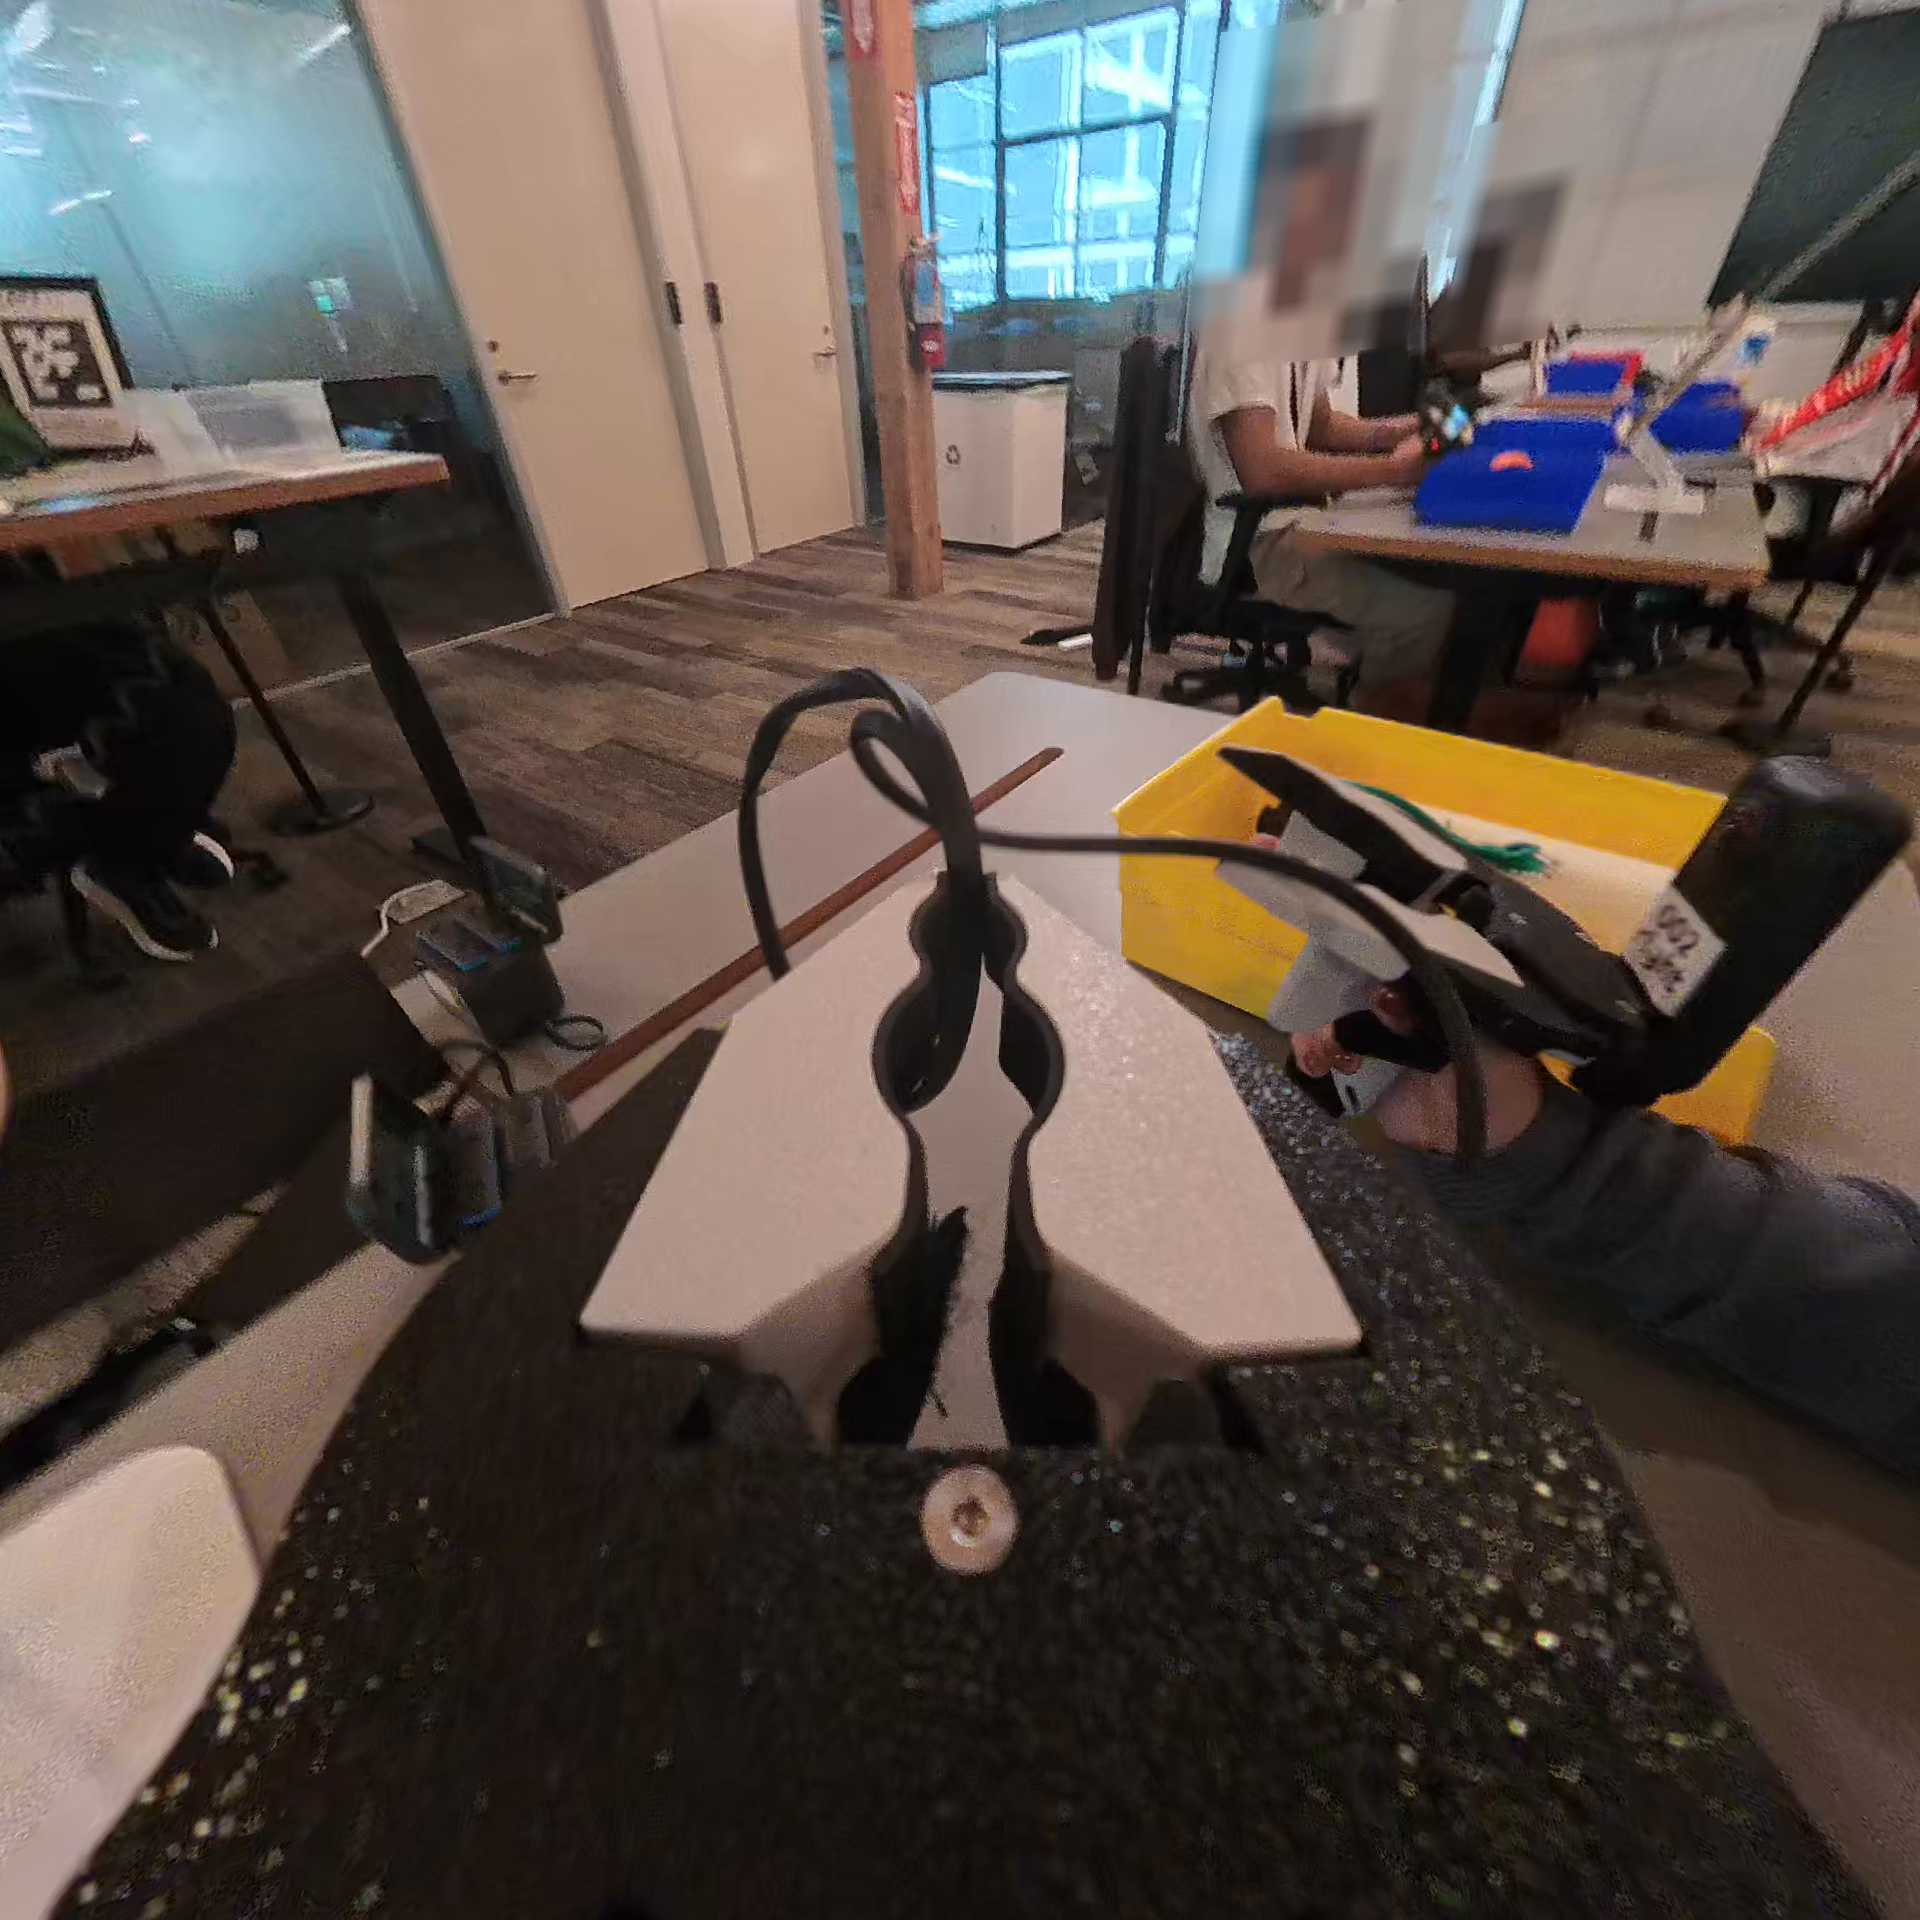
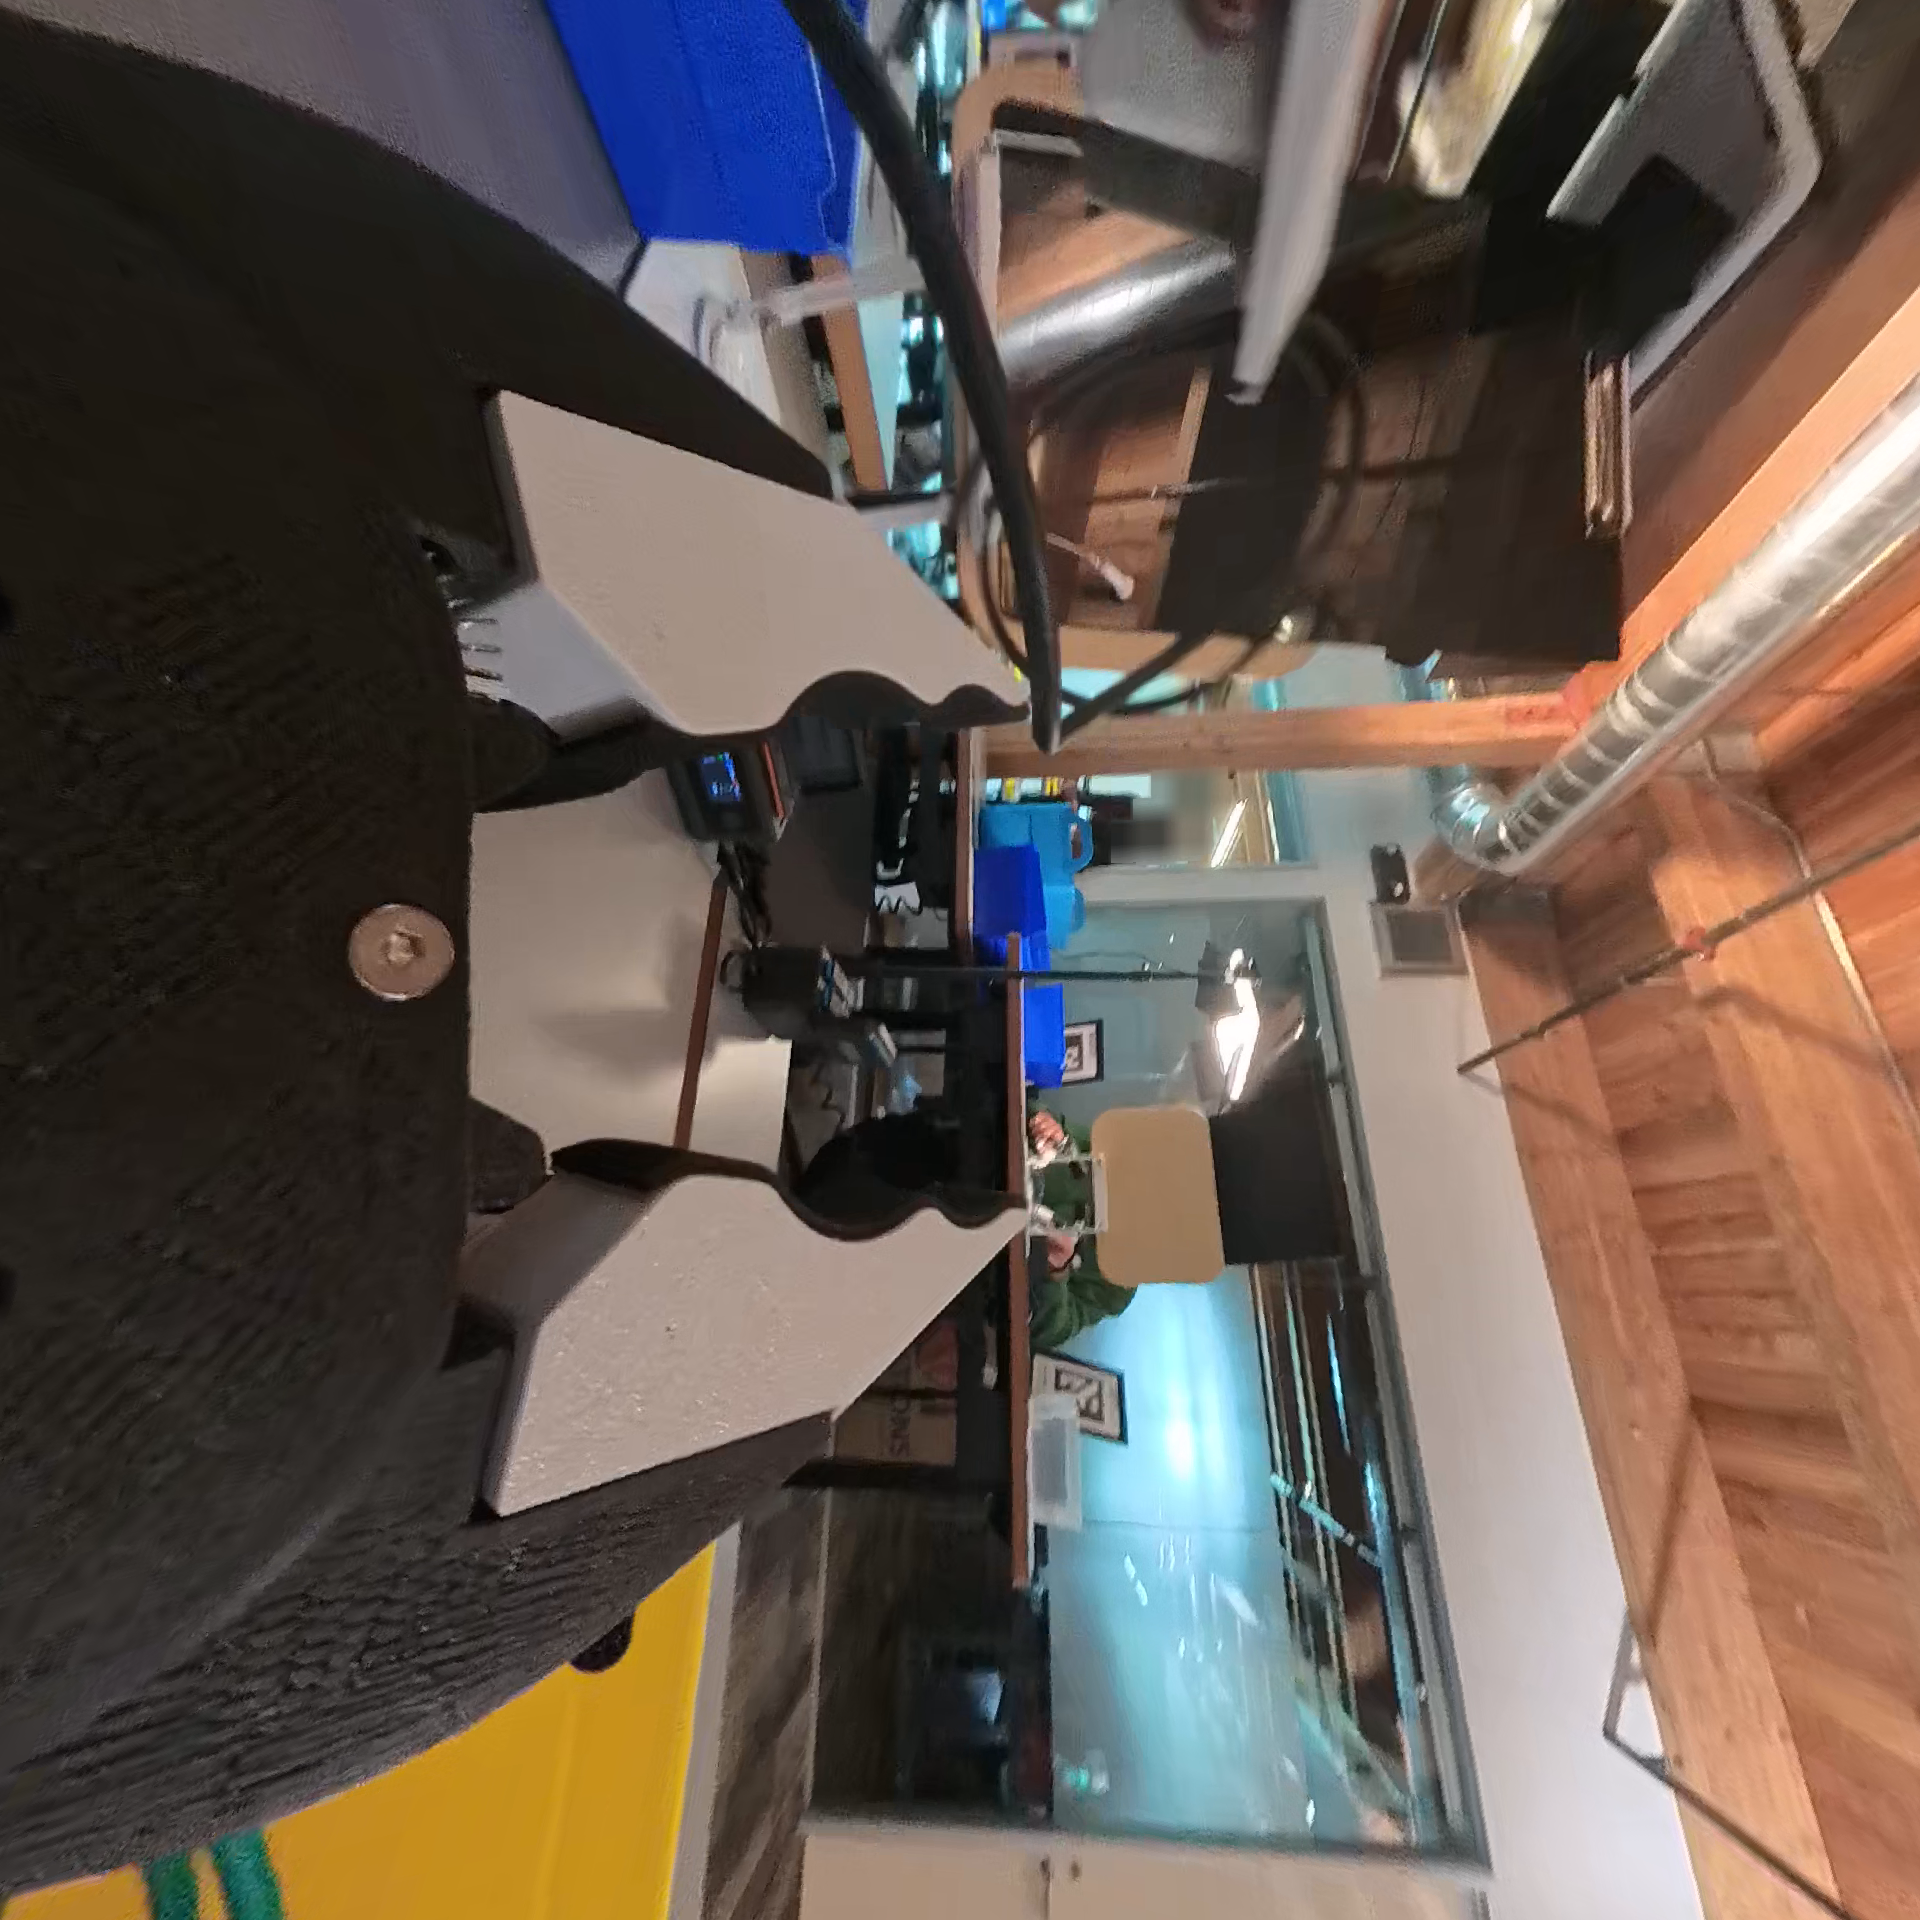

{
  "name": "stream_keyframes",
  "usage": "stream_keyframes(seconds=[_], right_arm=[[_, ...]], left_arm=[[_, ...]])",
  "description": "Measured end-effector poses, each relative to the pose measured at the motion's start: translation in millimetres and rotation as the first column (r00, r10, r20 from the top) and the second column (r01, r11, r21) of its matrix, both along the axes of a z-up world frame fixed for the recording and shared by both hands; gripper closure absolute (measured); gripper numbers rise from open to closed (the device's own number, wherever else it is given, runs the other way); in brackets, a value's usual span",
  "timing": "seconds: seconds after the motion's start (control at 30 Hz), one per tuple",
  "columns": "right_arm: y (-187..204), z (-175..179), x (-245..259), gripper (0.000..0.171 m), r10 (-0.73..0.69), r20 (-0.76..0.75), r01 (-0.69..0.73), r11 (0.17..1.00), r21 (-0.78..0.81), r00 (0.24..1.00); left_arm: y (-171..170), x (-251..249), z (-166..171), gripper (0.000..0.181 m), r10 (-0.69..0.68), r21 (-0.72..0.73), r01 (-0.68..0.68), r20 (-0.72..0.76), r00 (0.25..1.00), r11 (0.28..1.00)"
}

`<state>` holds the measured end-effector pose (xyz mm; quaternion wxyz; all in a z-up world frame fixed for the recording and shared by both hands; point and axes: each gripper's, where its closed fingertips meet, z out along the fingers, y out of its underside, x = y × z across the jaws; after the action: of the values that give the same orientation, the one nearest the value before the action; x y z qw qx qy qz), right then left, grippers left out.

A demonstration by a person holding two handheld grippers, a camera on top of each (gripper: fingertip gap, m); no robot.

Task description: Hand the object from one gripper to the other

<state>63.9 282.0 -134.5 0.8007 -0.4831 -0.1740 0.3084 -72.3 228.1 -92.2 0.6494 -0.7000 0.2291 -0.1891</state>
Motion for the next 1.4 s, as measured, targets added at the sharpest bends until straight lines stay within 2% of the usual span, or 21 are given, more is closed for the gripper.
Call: stream_keyframes(seconds=[0.1,0.17,0.23,0.33,0.37,0.43,0.5,0.53,0.63,0.7,0.77,0.83,0.9,0.97,1.0,1.03,1.1,1.17,1.23,1.3,1.4], right_arm=[[6,-1,2,0.087,-0.041,0.048,0.042,0.998,-0.035,0.998],[4,0,-5,0.087,0.0,0.078,0.004,0.999,-0.05,0.997],[-1,-2,-17,0.09,0.091,0.121,-0.082,0.993,-0.08,0.988],[-14,-20,-43,0.101,0.304,0.208,-0.266,0.945,-0.19,0.93],[-12,-29,-47,0.101,0.312,0.254,-0.257,0.939,-0.227,0.915],[3,-48,-43,0.103,0.216,0.386,-0.117,0.957,-0.264,0.897],[8,-57,-41,0.103,0.152,0.5,-0.037,0.972,-0.233,0.852],[2,-53,-45,0.103,0.172,0.496,-0.075,0.975,-0.21,0.851],[-28,-34,-60,0.112,0.384,0.329,-0.317,0.918,-0.238,0.863],[-37,-30,-63,0.113,0.458,0.283,-0.396,0.884,-0.249,0.843],[-40,-34,-65,0.118,0.484,0.299,-0.412,0.869,-0.273,0.823],[-29,-41,-63,0.121,0.45,0.304,-0.352,0.877,-0.326,0.84],[-9,-51,-53,0.119,0.343,0.355,-0.208,0.907,-0.365,0.87],[1,-58,-46,0.118,0.261,0.43,-0.105,0.93,-0.352,0.864],[2,-60,-46,0.117,0.254,0.446,-0.092,0.931,-0.353,0.858],[-4,-58,-50,0.116,0.297,0.424,-0.141,0.922,-0.362,0.856],[-25,-48,-65,0.119,0.475,0.274,-0.338,0.84,-0.426,0.836],[-45,-42,-74,0.122,0.642,0.116,-0.517,0.699,-0.495,0.758],[-56,-41,-79,0.123,0.732,0.0,-0.617,0.574,-0.538,0.681],[-73,-44,-85,0.124,0.819,-0.114,-0.705,0.401,-0.585,0.562],[-92,-51,-96,0.124,0.866,-0.261,-0.753,0.179,-0.633,0.426]], left_arm=[[9,-8,-35,0.179,0.041,-0.03,-0.038,0.082,0.996,0.999],[9,-5,-58,0.179,0.01,-0.067,-0.002,0.108,0.994,0.998],[6,-4,-74,0.179,-0.019,-0.097,0.034,0.149,0.989,0.995],[-6,4,-81,0.179,-0.138,-0.065,0.155,0.211,0.968,0.986],[-8,4,-83,0.179,-0.154,-0.055,0.17,0.222,0.963,0.984],[-10,1,-88,0.179,-0.16,-0.064,0.181,0.252,0.955,0.981],[-14,1,-87,0.179,-0.206,-0.075,0.24,0.307,0.929,0.968],[-16,0,-86,0.179,-0.221,-0.079,0.26,0.33,0.918,0.962],[-23,0,-88,0.179,-0.272,-0.09,0.315,0.321,0.907,0.945],[-35,8,-89,0.179,-0.354,-0.095,0.397,0.297,0.887,0.913],[-44,15,-87,0.179,-0.418,-0.072,0.452,0.275,0.866,0.889],[-37,10,-89,0.179,-0.358,-0.062,0.382,0.239,0.903,0.922],[-28,-2,-87,0.179,-0.27,-0.039,0.284,0.215,0.939,0.958],[-20,-19,-80,0.179,-0.169,-0.01,0.177,0.233,0.958,0.984],[-18,-25,-77,0.179,-0.144,0.002,0.149,0.251,0.957,0.989],[-20,-27,-74,0.179,-0.157,0.017,0.158,0.259,0.953,0.987],[-24,-23,-78,0.179,-0.184,0.029,0.182,0.223,0.957,0.983],[-31,-13,-84,0.179,-0.231,0.062,0.225,0.134,0.964,0.972],[-40,2,-93,0.179,-0.286,0.074,0.282,0.043,0.957,0.956],[-51,20,-101,0.179,-0.349,0.098,0.353,-0.061,0.935,0.93],[-64,41,-112,0.179,-0.418,0.111,0.441,-0.182,0.89,0.89]])
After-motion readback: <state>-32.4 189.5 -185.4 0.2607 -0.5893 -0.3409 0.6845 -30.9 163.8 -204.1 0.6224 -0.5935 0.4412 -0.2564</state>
